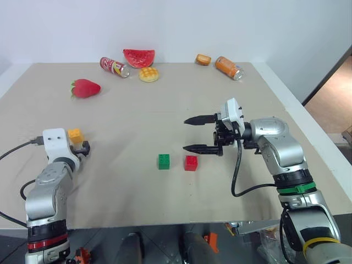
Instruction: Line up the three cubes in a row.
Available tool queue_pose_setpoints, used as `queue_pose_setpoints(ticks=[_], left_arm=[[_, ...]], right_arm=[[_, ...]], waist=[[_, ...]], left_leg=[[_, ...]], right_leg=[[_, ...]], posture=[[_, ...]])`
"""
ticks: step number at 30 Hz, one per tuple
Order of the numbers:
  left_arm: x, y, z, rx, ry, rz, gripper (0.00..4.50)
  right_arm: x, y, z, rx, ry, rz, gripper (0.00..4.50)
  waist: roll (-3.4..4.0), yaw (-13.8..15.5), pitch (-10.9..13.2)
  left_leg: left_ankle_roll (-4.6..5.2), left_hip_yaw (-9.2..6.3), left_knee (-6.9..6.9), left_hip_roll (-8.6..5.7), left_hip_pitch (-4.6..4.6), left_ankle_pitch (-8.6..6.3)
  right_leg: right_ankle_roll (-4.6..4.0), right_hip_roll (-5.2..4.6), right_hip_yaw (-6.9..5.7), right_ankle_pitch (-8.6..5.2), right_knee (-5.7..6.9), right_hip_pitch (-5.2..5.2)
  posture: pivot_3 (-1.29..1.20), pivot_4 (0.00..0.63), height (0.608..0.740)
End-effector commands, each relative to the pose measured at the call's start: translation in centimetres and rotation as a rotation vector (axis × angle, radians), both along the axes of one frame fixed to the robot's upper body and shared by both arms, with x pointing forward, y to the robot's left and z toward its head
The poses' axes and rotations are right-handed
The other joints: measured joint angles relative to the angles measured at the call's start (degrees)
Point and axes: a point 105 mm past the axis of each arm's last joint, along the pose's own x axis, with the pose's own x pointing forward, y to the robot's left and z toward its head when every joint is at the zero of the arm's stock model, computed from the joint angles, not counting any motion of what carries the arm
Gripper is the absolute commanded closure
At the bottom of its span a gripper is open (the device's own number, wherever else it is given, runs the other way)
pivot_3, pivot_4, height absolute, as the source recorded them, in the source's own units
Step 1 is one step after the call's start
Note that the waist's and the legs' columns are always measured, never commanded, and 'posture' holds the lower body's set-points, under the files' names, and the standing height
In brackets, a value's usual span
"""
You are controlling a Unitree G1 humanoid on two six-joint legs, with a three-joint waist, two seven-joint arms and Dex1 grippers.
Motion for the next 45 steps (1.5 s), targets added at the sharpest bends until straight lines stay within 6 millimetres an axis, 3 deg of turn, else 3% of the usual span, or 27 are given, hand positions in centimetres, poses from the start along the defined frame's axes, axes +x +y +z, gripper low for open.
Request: queue_pose_setpoints(ticks=[1, 15, 25, 26, 33, 37, 38, 42, 45], left_arm=[[0.8, -0.2, 1.2, 0.028, -0.044, -0.016, 0.24], [2.4, 0.0, 0.9, 0.048, -0.056, -0.007, 0.24], [3.0, -0.7, 0.9, 0.058, -0.077, -0.028, 0.24], [3.0, -0.7, 0.9, 0.059, -0.080, -0.029, 0.75], [2.9, -0.5, 0.9, 0.075, -0.091, -0.022, 3.02], [3.4, -0.7, 1.5, 0.155, -0.099, -0.073, 3.18], [3.5, -0.8, 1.7, 0.188, -0.109, -0.096, 3.18], [2.9, -5.5, 3.0, 0.200, -0.265, -0.596, 3.18], [0.4, -6.7, 1.9, 0.225, -0.260, -0.907, 3.18]], right_arm=[[-0.3, 0.1, 1.8, 0.045, -0.060, 0.001, 0.23], [-0.8, 1.2, 3.3, 0.162, -0.036, 0.026, 0.23], [-0.6, 1.6, 2.9, 0.168, -0.031, 0.019, 0.23], [-0.5, 1.6, 2.9, 0.166, -0.032, 0.016, 0.23], [-0.3, 1.3, 2.5, 0.156, -0.033, -0.002, 0.23], [-0.2, 1.2, 2.4, 0.152, -0.033, -0.004, 0.23], [-0.2, 1.2, 2.4, 0.151, -0.033, -0.004, 0.23], [-1.5, 0.1, 1.9, 0.087, -0.015, 0.040, 0.23], [-2.5, -1.3, 2.1, 0.084, 0.008, 0.050, 0.23]], waist=[[0.00, 0.0, 0.0], [0.00, 0.0, 0.0], [0.00, 0.0, 0.0], [0.00, 0.0, 0.0], [0.00, 0.0, 0.0], [0.00, 0.0, 0.0], [0.00, 0.0, 0.0], [0.00, 0.2, 0.0], [0.00, 0.2, 0.0]], left_leg=[[0.00, 0.00, -0.01, 0.00, 0.00, 0.00], [0.00, -0.01, -0.03, 0.00, -0.02, 0.00], [0.00, -0.01, -0.04, 0.00, -0.03, 0.00], [0.00, 0.00, -0.04, 0.00, -0.03, 0.00], [0.00, 0.00, -0.09, 0.00, -0.03, 0.00], [0.00, 0.00, -0.10, 0.00, -0.03, 0.00], [0.00, 0.00, -0.10, 0.00, -0.03, 0.00], [-0.03, 0.02, -0.18, 0.00, -0.06, 0.01], [-0.07, 0.17, -0.34, -0.05, -0.05, 0.00]], right_leg=[[0.00, 0.00, 0.00, 0.00, 0.00, 0.00], [0.02, 0.01, 0.00, 0.01, 0.00, -0.01], [0.04, 0.00, 0.00, 0.01, -0.02, -0.01], [0.04, 0.00, 0.00, 0.02, -0.02, -0.01], [0.04, 0.00, 0.00, 0.01, -0.04, -0.02], [0.04, 0.00, -0.01, 0.01, -0.06, -0.02], [0.04, 0.01, -0.01, 0.01, -0.06, -0.03], [-0.03, -0.02, -0.01, -0.01, -0.10, -0.08], [-0.15, -0.20, -0.02, -0.08, -0.18, -0.11]], posture=[[0.00, 0.150, 0.740], [0.00, 0.150, 0.740], [0.00, 0.150, 0.740], [0.00, 0.150, 0.740], [0.00, 0.150, 0.740], [0.00, 0.150, 0.740], [0.00, 0.150, 0.740], [0.00, 0.150, 0.740], [0.00, 0.150, 0.740]])
